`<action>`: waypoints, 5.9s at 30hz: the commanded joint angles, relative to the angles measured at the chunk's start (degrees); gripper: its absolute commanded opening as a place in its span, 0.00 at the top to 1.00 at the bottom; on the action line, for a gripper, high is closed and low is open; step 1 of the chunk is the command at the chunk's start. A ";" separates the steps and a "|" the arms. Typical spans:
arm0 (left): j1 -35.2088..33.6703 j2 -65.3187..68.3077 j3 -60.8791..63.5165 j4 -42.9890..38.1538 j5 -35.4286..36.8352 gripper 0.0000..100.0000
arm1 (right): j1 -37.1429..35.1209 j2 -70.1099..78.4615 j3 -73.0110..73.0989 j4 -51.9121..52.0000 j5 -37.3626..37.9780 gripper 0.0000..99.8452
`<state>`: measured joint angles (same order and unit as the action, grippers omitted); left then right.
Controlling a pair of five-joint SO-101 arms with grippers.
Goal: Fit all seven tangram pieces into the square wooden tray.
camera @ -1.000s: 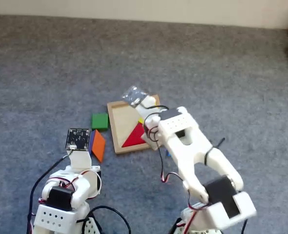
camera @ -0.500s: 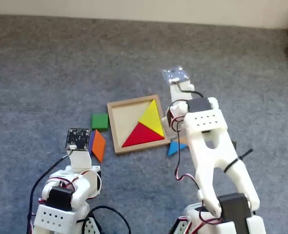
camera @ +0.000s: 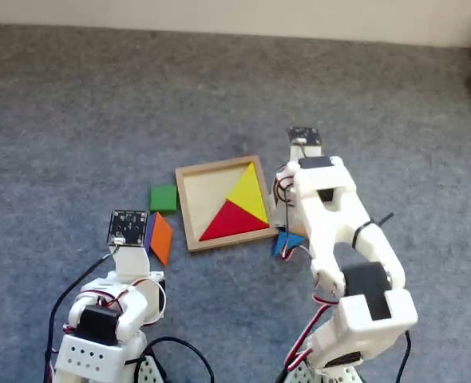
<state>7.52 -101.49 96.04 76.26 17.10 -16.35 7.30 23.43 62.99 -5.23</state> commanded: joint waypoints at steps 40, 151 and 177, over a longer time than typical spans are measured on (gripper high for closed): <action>-0.48 -2.42 1.19 0.26 -0.09 0.99 | 2.15 1.71 -4.53 -0.92 7.38 0.99; -0.48 -2.42 1.19 0.26 -0.09 0.99 | -17.71 25.63 -36.79 -1.27 14.51 0.99; -0.48 -2.42 1.19 0.26 -0.09 0.99 | -15.34 15.69 -30.64 -2.33 18.20 0.99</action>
<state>7.52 -101.49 96.04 76.26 17.10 -31.74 26.46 -6.81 61.49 12.62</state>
